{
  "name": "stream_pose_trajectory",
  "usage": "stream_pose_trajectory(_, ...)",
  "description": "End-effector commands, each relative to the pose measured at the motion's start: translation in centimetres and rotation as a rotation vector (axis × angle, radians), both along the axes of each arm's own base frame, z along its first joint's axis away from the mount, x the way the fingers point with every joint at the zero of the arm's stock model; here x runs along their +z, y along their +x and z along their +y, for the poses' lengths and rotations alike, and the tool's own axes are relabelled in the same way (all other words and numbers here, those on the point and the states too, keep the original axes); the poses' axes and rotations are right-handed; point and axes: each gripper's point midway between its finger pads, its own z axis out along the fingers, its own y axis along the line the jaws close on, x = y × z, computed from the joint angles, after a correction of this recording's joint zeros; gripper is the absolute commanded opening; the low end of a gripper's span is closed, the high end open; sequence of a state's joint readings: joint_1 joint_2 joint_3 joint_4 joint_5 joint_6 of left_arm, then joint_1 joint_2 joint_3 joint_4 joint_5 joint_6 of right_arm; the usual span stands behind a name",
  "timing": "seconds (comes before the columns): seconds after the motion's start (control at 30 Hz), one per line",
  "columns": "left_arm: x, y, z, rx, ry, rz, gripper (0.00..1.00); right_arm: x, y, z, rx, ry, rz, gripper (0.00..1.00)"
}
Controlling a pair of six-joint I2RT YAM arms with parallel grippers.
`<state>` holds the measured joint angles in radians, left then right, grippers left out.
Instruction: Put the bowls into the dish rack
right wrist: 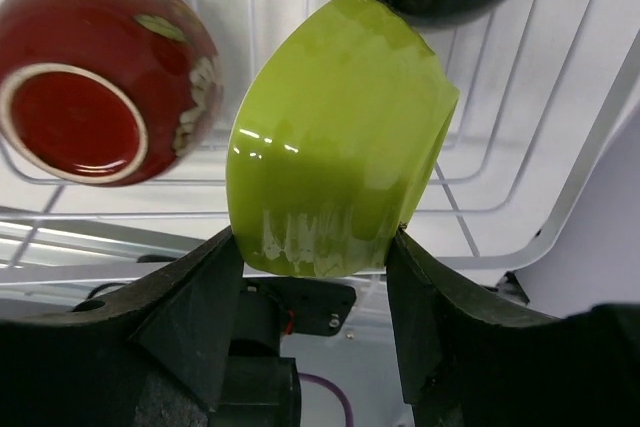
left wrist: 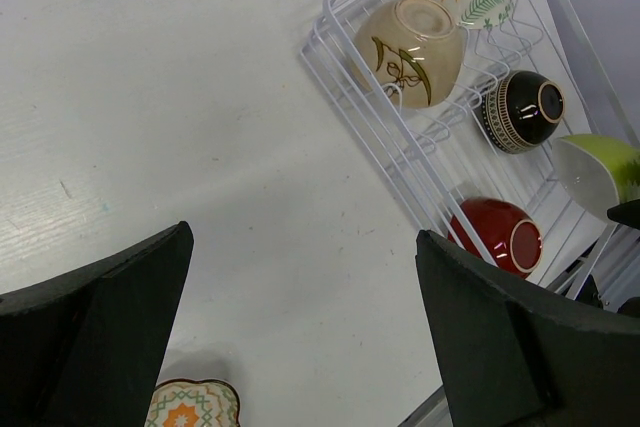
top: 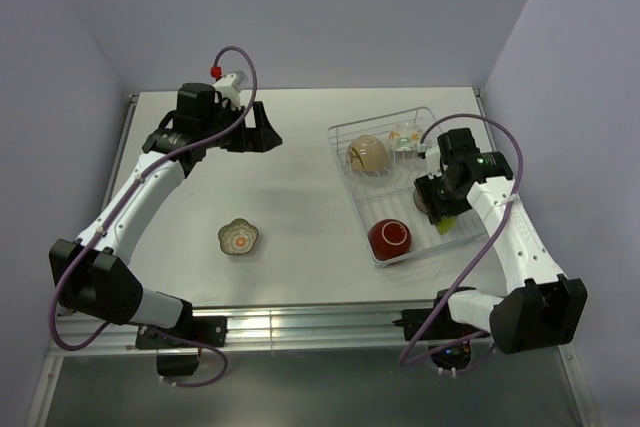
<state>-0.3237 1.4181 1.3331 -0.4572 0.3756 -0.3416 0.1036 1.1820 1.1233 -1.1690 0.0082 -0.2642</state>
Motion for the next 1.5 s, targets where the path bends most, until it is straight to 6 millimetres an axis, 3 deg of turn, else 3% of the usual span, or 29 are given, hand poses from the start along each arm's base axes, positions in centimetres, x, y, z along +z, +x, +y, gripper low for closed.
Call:
stream_pose_trajectory(0.0, 0.8, 0.3, 0.4, 0.007, -0.001, -0.021, 1.00, -0.5, -0.5, -1.6, -0.013, -0.079, 0.028, 0.00)
stream_pose_trajectory(0.43, 0.1, 0.7, 0.9, 0.018, -0.012, 0.005, 1.00, -2.1, -0.7, -3.3, -0.014, -0.186, 0.081, 0.00)
stream_pose_trajectory(1.3, -0.5, 0.9, 1.5, 0.029, -0.022, 0.027, 0.99, -6.9, -0.8, -3.8, -0.023, -0.313, 0.135, 0.00)
stream_pose_trajectory(1.47, -0.6, 1.0, 1.7, 0.033, -0.019, 0.027, 0.99, -7.5, -1.0, -3.2, -0.021, -0.304, 0.152, 0.17)
